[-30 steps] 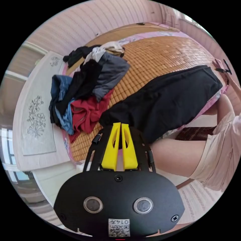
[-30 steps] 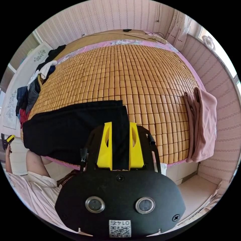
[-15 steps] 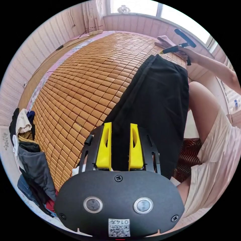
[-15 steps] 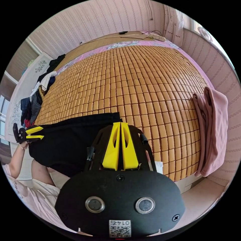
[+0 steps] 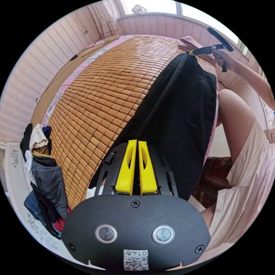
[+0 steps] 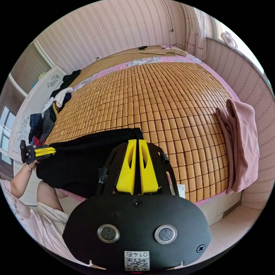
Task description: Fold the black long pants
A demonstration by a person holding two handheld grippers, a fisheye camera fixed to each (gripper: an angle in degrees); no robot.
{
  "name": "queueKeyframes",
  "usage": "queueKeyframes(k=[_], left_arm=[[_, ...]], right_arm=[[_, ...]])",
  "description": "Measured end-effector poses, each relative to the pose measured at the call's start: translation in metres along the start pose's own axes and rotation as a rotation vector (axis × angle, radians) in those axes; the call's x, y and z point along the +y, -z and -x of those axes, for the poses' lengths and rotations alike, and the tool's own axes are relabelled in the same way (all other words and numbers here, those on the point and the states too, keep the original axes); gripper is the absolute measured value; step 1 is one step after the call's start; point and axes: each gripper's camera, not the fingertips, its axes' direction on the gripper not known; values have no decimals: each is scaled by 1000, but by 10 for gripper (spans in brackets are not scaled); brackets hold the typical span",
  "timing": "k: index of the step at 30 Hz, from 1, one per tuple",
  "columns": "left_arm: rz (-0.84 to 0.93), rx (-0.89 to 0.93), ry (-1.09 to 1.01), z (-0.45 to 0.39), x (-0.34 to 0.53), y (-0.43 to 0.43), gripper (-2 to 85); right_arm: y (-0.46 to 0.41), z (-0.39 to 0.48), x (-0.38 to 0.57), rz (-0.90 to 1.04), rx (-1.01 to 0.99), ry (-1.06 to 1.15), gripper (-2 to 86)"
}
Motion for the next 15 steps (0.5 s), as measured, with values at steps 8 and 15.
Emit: queueKeyframes(k=[8, 15], left_arm=[[-112, 19, 82, 30, 14, 67, -8], [92, 183, 272, 90, -7, -40, 1]], right_arm=[[36, 5, -10, 48, -42, 19, -1], [-42, -12, -31, 221, 6, -175, 46]])
